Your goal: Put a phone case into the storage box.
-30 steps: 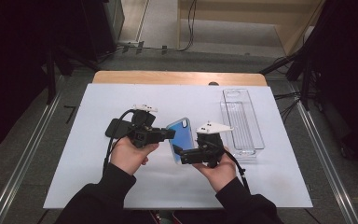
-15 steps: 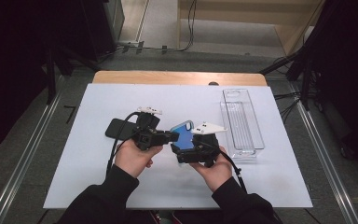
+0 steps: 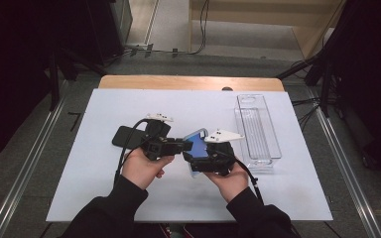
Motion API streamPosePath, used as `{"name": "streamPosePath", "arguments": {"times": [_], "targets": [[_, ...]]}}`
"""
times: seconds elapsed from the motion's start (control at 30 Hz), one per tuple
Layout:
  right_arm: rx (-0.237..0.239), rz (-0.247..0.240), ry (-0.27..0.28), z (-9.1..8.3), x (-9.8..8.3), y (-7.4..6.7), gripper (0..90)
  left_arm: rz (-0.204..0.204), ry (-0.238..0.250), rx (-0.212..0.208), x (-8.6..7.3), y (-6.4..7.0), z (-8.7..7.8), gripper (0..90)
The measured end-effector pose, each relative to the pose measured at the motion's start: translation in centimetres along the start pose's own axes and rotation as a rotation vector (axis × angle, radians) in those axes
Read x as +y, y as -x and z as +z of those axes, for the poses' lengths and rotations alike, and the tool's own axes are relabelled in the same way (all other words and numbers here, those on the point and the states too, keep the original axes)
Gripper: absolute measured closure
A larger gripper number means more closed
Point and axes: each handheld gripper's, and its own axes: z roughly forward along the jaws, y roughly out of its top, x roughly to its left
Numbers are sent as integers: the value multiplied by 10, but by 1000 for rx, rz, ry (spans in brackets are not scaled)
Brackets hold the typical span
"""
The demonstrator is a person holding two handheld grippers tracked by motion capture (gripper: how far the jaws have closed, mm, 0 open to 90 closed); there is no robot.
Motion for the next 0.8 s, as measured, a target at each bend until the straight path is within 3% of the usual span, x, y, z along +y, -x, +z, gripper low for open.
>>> {"name": "streamPosePath", "arguments": {"times": [0.13,0.23,0.27,0.3,0.4,0.5,0.57,0.8], "targets": [[8,-1,-4,-1,1,3,159,2,6,-7,2,-1,-7,528],[16,4,-8,-2,1,7,159,1,13,-25,2,-2,-11,462],[18,6,-11,-2,1,8,159,10,11,-37,2,-2,-13,462],[23,2,-11,-4,2,12,159,31,13,-63,1,-3,-14,392],[33,-7,-5,-6,2,14,158,48,3,-87,-1,-2,-17,378],[51,-24,2,-8,2,17,159,118,10,-92,-4,-2,-21,350],[63,-40,4,-10,2,19,159,145,-1,-107,-6,-3,-22,349],[124,-39,8,-18,6,29,158,184,-8,-152,-16,-15,-23,330]]}}
